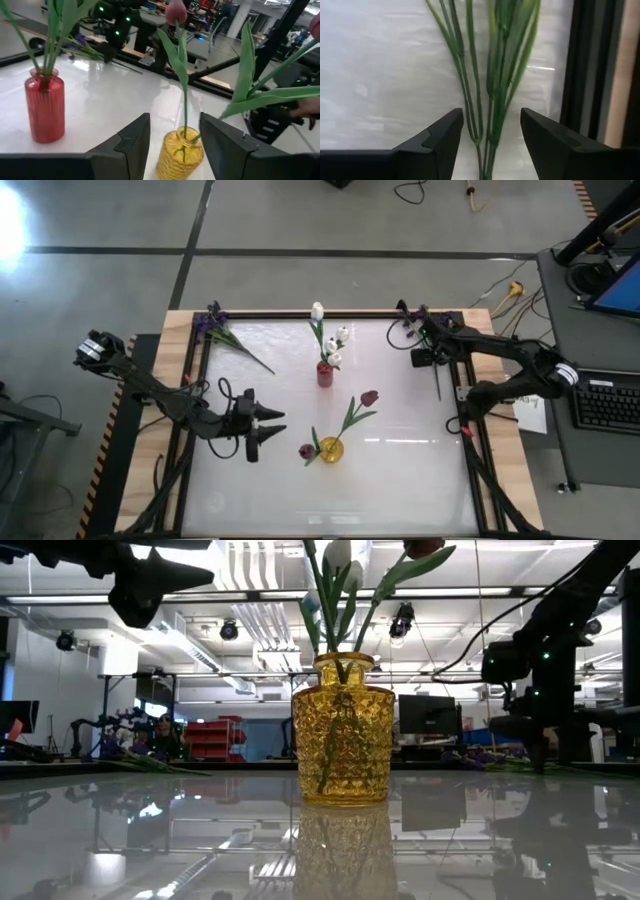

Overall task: Sort flowers into vase by color
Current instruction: Put the right purple flowers into the yellow vase

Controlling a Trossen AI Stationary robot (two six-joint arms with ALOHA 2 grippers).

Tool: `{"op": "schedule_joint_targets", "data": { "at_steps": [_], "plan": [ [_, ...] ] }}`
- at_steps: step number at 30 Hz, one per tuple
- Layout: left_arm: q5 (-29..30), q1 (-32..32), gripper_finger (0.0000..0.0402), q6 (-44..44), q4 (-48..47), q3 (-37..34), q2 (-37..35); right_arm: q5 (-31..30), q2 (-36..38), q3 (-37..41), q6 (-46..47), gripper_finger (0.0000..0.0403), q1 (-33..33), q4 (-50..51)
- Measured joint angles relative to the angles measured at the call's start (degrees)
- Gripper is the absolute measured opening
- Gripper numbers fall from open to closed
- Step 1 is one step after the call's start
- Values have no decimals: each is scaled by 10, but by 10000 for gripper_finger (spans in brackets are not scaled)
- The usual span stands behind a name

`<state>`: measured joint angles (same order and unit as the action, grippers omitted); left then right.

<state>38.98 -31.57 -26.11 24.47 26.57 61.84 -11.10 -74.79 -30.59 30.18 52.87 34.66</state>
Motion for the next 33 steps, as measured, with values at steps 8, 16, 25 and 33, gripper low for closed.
{"op": "schedule_joint_targets", "data": {
  "at_steps": [8,16,25,33],
  "plan": [
    [-10,-1,160,-15,7,0,1,-1,-9,4,-10,86,3,-41],
    [-18,-2,160,-17,41,0,23,-9,118,33,22,12,-46,-30],
    [-23,-3,160,-19,80,0,60,-72,389,35,97,11,-255,-66],
    [-21,-2,160,9,105,0,75,-126,521,35,39,10,-439,-253]
  ]
}}
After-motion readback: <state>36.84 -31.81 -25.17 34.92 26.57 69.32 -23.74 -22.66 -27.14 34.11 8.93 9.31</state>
